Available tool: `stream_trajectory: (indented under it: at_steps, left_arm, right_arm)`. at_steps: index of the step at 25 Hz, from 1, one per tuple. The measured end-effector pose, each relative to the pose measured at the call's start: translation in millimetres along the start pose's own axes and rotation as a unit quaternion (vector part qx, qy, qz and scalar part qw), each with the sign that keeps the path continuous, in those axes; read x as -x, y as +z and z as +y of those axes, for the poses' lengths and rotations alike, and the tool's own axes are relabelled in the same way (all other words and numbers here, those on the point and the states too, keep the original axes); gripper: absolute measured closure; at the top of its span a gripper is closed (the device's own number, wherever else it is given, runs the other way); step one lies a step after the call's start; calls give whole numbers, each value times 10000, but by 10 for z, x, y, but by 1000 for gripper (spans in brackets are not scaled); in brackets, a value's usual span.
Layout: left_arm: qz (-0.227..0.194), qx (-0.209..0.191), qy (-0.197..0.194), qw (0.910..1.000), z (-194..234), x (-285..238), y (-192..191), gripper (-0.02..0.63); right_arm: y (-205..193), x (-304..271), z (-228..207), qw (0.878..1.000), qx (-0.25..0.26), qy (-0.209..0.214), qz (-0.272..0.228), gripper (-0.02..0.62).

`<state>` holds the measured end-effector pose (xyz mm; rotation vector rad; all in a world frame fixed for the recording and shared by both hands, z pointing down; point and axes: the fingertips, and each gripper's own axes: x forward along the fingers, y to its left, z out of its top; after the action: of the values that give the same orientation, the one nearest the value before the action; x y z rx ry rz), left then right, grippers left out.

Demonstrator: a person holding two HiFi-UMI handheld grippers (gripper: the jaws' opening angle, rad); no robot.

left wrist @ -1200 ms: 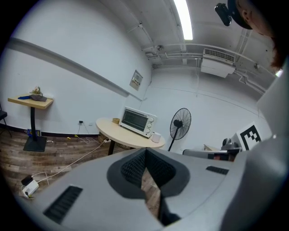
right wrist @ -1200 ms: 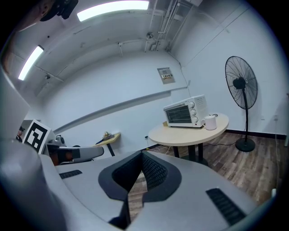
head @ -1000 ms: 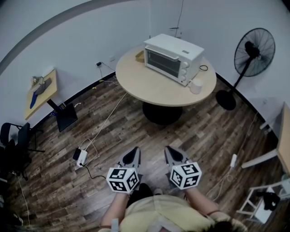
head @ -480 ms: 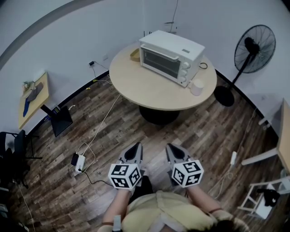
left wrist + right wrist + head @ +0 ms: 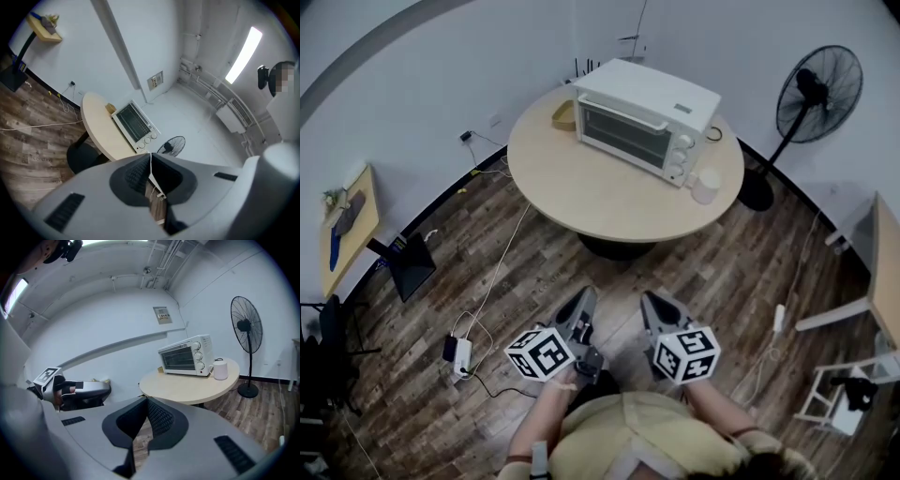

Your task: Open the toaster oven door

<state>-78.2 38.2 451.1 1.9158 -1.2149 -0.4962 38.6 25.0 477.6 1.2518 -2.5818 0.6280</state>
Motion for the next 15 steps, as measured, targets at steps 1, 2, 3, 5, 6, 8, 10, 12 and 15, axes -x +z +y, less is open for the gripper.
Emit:
stream_trajectory:
  at_steps: [1, 2, 3, 5, 6, 8, 10, 12, 15]
  left_arm:
    - [-31, 101, -41, 9999, 20, -28, 51, 604]
    - [-35, 154, -68, 9999, 45, -53, 99, 603]
    - [-15, 169, -80, 9998, 83, -78, 142, 603]
    - [41, 142, -83, 9999, 154, -145, 230, 594]
    - [57, 128, -80, 9999, 177, -190, 279, 569]
    - [64, 145, -75, 9998, 231, -294, 372, 539]
    - [39, 206, -119, 9997, 262, -399, 473, 522]
    - [-2, 225, -170, 9996, 275, -484, 582, 510]
    - [-81, 249, -184, 9995, 315, -597, 740, 491]
  right_arm:
    - [3, -49, -3, 10000, -17, -30, 10, 592]
    - [9, -99, 0, 10000, -36, -55, 19, 592]
    - [19, -150, 8, 10000, -50, -77, 26, 592]
    - [46, -256, 21, 9999, -57, -124, 27, 592]
    - [63, -310, 21, 9999, -60, -152, 22, 593]
    - [107, -423, 6, 9997, -61, -216, 5, 592]
    - [163, -527, -6, 9996, -46, -275, -18, 592]
    - [213, -604, -12, 9994, -59, -336, -41, 592]
    - [247, -683, -34, 9989, -100, -455, -32, 592]
